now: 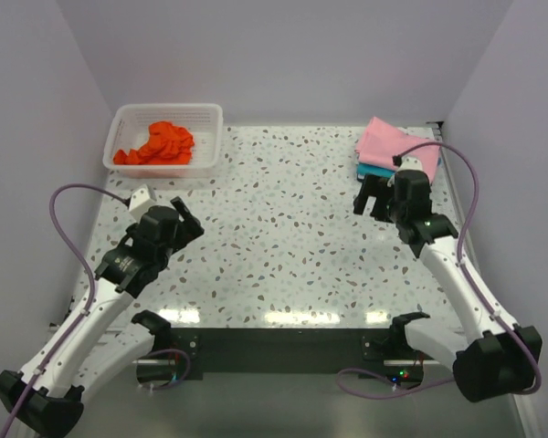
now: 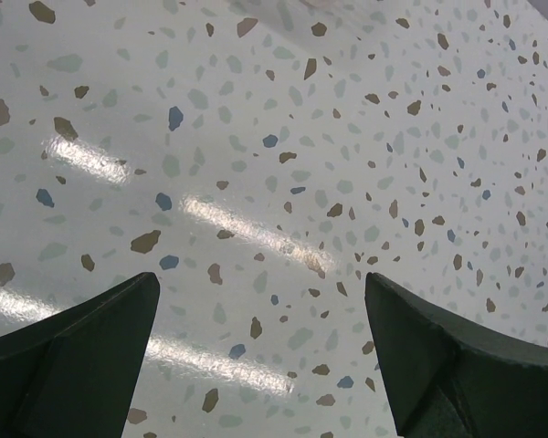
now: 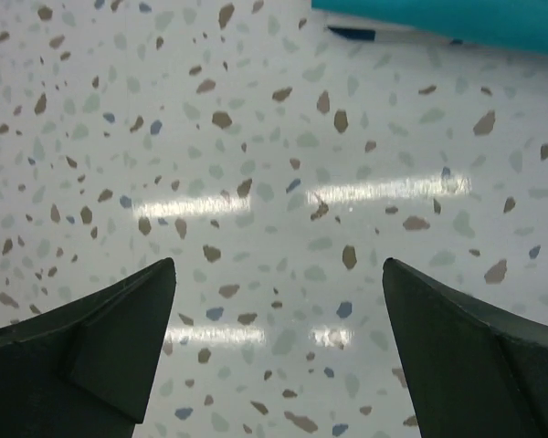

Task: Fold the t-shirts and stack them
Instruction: Reset both grippers

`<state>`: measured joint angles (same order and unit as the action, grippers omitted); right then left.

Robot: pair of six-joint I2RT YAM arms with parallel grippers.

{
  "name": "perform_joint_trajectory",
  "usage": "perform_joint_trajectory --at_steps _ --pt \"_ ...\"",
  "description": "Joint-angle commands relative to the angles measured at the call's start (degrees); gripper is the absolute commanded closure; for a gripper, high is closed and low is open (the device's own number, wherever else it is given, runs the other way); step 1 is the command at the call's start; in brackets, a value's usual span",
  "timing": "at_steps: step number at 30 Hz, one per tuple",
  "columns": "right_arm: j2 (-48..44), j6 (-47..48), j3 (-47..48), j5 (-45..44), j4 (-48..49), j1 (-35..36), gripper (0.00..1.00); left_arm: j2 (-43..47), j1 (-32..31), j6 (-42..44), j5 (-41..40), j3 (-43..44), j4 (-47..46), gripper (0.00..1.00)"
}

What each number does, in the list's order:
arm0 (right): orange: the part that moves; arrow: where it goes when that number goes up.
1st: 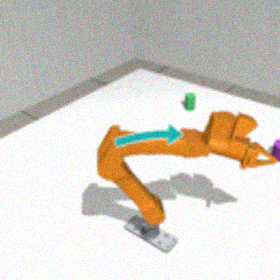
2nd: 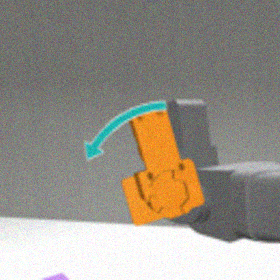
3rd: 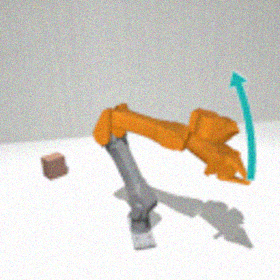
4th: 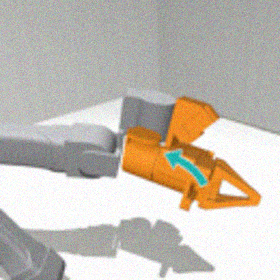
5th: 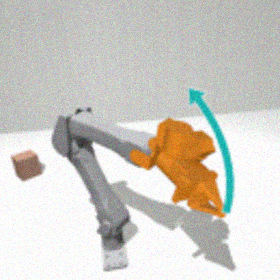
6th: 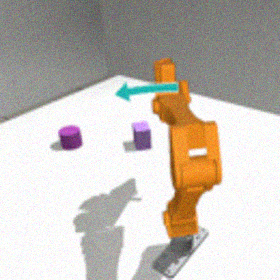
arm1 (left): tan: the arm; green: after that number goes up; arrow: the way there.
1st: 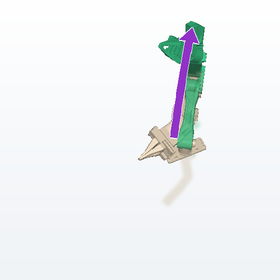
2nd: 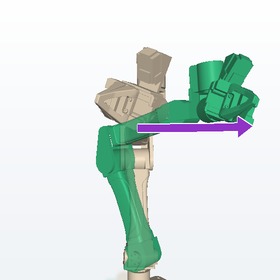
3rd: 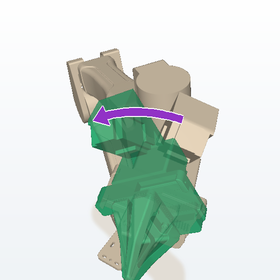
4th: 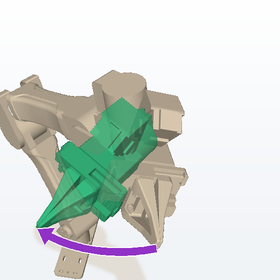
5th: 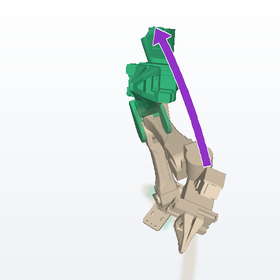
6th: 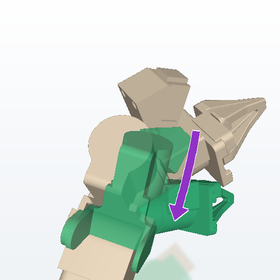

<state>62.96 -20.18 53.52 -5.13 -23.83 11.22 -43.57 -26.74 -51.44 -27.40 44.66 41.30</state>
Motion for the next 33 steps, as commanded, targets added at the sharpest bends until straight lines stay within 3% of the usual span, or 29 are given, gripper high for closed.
perform_joint_trajectory --at_steps 1,12,17,33 --pt "-6.1 -4.5 -7.1 -1.4 -6.0 0.7 0.01 0.7 0.2 0.1 -0.9 -0.4 -1.0 0.0" --pt "-20.0 -4.2 -15.4 0.4 -8.8 0.7 0.01 1.8 0.2 -5.5 -4.7 -1.8 4.3 0.0" --pt "-25.3 -5.1 -15.9 -3.7 -8.8 0.6 0.01 3.0 0.1 -6.3 -3.7 -1.9 5.6 0.0" --pt "-28.6 -5.9 -17.7 -5.6 -8.0 0.7 0.01 2.3 0.2 -6.6 -2.7 -0.9 6.0 0.0"
